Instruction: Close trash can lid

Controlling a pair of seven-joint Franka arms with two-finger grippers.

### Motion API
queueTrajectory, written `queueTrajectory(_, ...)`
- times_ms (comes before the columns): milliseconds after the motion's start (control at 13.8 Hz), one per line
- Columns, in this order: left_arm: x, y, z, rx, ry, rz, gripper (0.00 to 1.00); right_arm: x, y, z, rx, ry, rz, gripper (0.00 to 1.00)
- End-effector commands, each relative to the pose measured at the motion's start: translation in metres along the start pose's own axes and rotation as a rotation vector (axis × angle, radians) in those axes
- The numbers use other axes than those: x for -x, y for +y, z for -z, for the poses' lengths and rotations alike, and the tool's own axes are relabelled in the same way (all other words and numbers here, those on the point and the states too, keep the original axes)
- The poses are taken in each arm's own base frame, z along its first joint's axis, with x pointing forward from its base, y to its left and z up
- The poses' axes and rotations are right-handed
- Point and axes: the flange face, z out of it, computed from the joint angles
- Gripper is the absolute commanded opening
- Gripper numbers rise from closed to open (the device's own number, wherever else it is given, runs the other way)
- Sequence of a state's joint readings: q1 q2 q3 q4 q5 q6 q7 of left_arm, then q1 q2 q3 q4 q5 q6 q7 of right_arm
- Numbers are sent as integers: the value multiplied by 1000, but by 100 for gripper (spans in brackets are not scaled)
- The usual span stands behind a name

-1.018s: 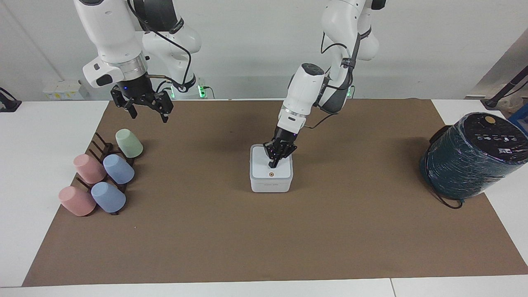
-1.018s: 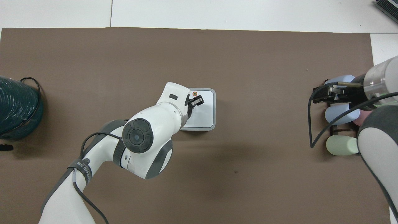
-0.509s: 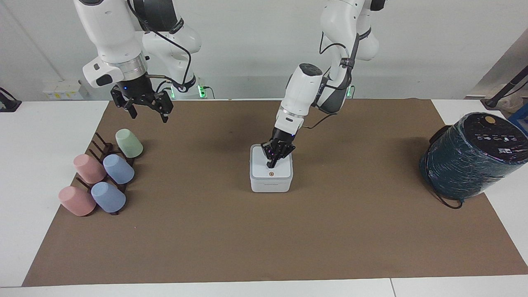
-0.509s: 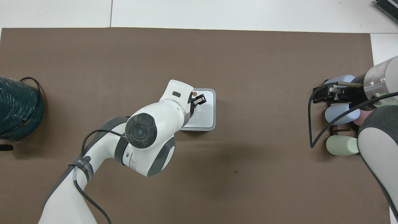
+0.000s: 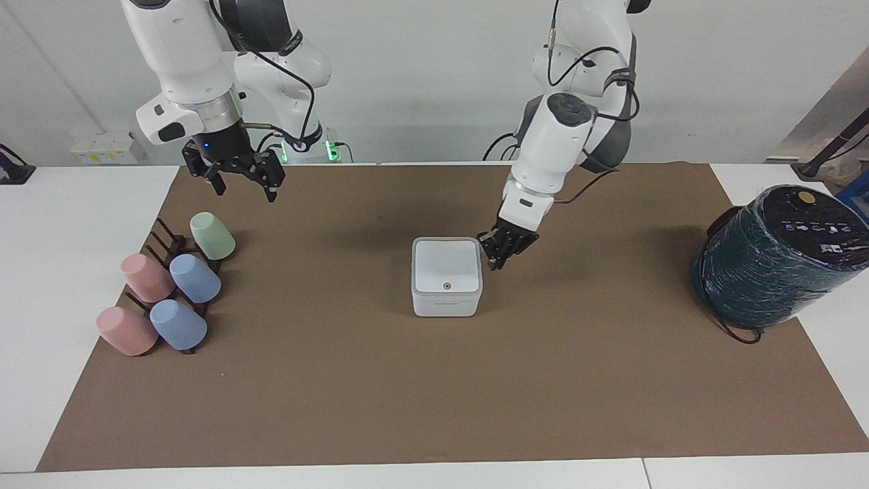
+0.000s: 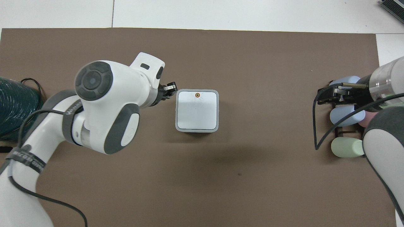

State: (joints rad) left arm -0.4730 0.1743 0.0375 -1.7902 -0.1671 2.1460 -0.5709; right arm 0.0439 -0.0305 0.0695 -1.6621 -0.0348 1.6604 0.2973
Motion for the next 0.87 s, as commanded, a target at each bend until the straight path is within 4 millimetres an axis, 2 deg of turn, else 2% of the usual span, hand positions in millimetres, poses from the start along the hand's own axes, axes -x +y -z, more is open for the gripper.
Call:
queueTrajectory(0, -20, -49, 20, -33, -62, -92, 19, 2, 5, 0, -13, -2, 14, 100)
queueTrajectory(145, -37, -91, 35, -47, -91, -135, 20, 2, 5, 0, -13, -2, 14, 100)
queueTrajectory(218, -46, -116, 43, -51, -102, -152, 25, 2, 5, 0, -13, -2, 14, 100)
queueTrajectory(364, -57, -160, 67, -50, -107, -197, 26, 2, 5, 0, -13, -2, 14, 100)
queueTrajectory(436, -59, -174, 80, -48, -97, -189, 26, 2, 5, 0, -13, -2, 14, 100)
queueTrajectory(582, -58, -191, 108, -94, -62, -190, 27, 2, 5, 0, -13, -2, 14, 100)
queueTrajectory(800, -50, -190, 147, -144, -67, -209, 27, 2, 5, 0, -13, -2, 14, 100)
